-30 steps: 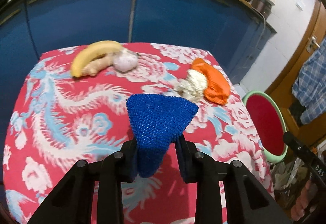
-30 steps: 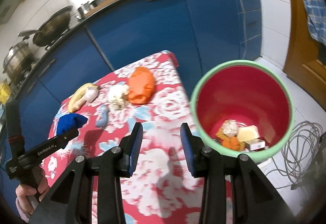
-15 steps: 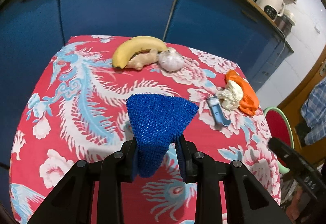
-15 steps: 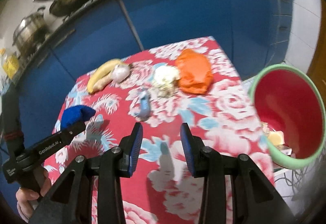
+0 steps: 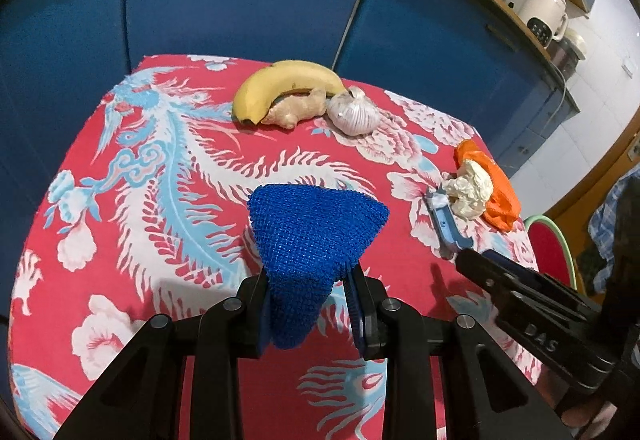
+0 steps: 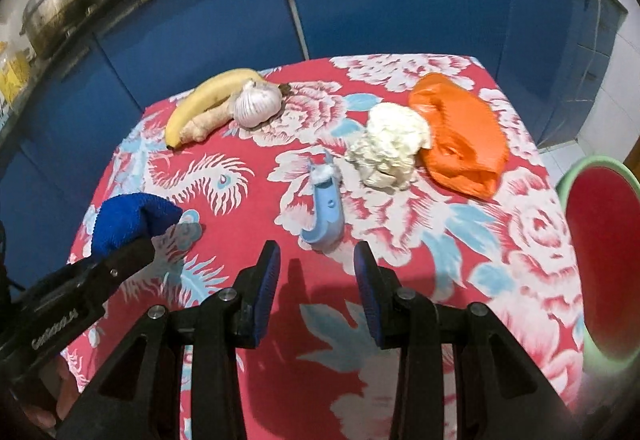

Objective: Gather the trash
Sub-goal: 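Grasp the light blue plastic piece with the right tool while the left tool holds the cloth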

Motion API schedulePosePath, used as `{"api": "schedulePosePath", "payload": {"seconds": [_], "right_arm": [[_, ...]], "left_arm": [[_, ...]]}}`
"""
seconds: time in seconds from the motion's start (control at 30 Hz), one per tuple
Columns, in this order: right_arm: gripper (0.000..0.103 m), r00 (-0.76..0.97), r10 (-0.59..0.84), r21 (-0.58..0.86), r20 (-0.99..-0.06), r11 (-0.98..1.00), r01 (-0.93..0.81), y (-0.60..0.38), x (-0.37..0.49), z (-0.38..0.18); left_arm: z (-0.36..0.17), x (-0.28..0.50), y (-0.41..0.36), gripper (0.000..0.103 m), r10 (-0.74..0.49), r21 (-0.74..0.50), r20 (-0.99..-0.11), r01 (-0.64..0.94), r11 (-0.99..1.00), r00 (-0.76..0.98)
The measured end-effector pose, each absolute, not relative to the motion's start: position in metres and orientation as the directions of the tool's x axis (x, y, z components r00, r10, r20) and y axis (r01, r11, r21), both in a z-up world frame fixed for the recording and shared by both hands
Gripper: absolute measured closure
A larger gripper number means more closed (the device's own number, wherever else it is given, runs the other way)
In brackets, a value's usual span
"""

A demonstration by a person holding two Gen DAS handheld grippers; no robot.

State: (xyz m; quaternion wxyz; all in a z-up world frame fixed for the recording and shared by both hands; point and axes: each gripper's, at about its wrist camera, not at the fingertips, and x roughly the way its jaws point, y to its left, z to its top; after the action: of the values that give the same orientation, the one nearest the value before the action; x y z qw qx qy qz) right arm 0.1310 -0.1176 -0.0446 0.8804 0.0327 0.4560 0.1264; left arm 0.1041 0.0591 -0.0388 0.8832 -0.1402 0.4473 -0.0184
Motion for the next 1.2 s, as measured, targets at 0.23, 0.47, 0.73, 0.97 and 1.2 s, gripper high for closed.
{"api": "schedulePosePath", "payload": {"seconds": [0.23,0.47,0.73,0.97,1.2], "right_arm": [[0.063,0.544,0.237,0.147,-0.805,0.968,-0.205,-0.109,0.145,-0.054],[0.071,0.550,0.231,0.128,-0.803,0.967,-0.219,-0.105,0.151,-0.058],[0.081,0.564,0.243,0.143,-0.789,0.966,-0.215,-0.111,0.147,-0.055],[0.082,0.576,0.283,0.193,-0.767,0.958,-0.212,-0.125,0.129,-0.044],[0.082,0.604,0.310,0.236,-0.734,0.951,-0.201,-0.147,0.101,-0.027]], "left_arm": [[-0.043,0.106,0.061,0.072,-0.162,-0.270,-0.789,-0.097,0.958,0.593],[-0.044,0.106,0.060,0.072,-0.167,-0.273,-0.791,-0.096,0.957,0.589],[-0.041,0.104,0.057,0.072,-0.165,-0.269,-0.788,-0.090,0.959,0.592],[-0.035,0.098,0.050,0.072,-0.169,-0.264,-0.784,-0.074,0.962,0.598],[-0.025,0.092,0.040,0.072,-0.180,-0.265,-0.772,-0.052,0.963,0.609]]}}
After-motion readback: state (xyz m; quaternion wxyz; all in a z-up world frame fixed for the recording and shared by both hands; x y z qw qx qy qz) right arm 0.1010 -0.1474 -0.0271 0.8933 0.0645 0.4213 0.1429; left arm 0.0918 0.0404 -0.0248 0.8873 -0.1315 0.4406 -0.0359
